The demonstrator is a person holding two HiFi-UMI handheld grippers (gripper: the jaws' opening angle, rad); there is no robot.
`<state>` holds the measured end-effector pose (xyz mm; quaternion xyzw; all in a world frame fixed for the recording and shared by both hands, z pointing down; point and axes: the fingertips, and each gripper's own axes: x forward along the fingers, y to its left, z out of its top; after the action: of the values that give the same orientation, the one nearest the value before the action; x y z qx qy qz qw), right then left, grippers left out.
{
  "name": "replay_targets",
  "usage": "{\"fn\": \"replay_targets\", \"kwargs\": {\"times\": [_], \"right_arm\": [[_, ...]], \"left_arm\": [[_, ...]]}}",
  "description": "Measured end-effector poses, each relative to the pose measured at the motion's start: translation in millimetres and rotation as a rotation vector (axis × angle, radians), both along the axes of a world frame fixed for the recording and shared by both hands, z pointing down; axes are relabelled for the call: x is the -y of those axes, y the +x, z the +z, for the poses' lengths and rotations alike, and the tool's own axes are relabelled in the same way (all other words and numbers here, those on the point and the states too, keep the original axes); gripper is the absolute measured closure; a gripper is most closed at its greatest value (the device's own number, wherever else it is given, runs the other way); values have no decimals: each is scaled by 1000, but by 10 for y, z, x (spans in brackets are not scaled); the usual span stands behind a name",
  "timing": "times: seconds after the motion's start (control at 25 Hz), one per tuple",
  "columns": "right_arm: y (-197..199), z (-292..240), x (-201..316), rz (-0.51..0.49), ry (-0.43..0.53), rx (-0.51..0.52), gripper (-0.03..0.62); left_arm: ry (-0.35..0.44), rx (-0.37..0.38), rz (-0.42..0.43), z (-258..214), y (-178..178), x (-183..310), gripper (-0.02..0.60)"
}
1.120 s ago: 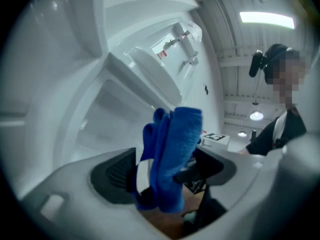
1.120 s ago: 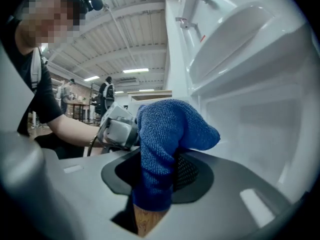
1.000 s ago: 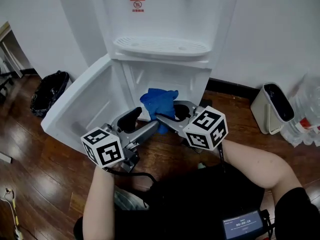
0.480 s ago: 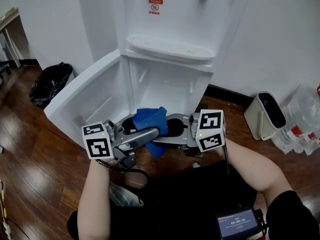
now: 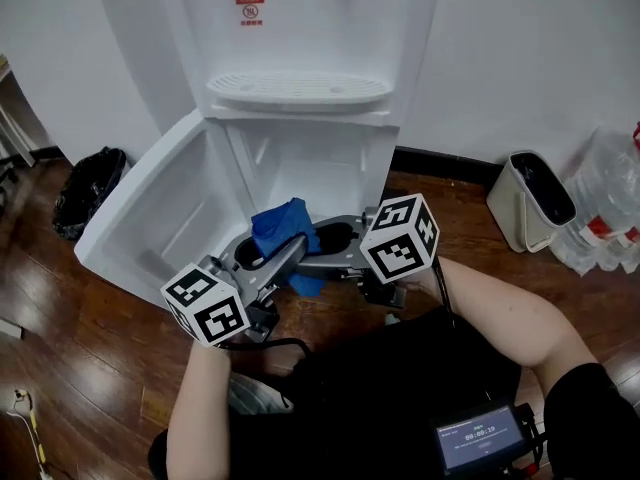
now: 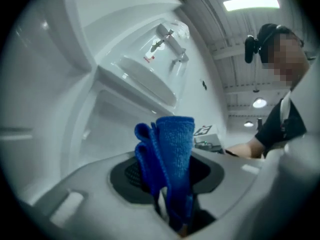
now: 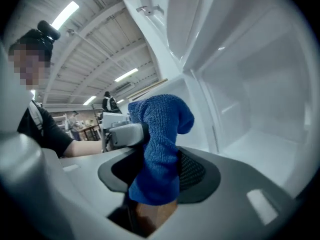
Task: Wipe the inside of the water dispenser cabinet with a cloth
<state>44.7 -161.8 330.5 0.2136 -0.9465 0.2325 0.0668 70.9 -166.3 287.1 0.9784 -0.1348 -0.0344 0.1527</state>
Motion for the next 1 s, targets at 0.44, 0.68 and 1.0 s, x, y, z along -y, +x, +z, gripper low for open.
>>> {"fn": "replay_targets", "kwargs": {"times": [0.44, 0.68, 1.0], "right_arm": [[1142, -579, -226, 274, 187, -236, 482], [1264, -213, -468, 190, 250, -296, 494], [1486, -95, -141, 315, 229, -173, 525]], "left_arm": [[147, 238, -699, 75, 4, 1416, 422], [180, 258, -869, 69, 523, 2235, 422], [272, 320, -732, 192, 1147, 2509, 422]]}}
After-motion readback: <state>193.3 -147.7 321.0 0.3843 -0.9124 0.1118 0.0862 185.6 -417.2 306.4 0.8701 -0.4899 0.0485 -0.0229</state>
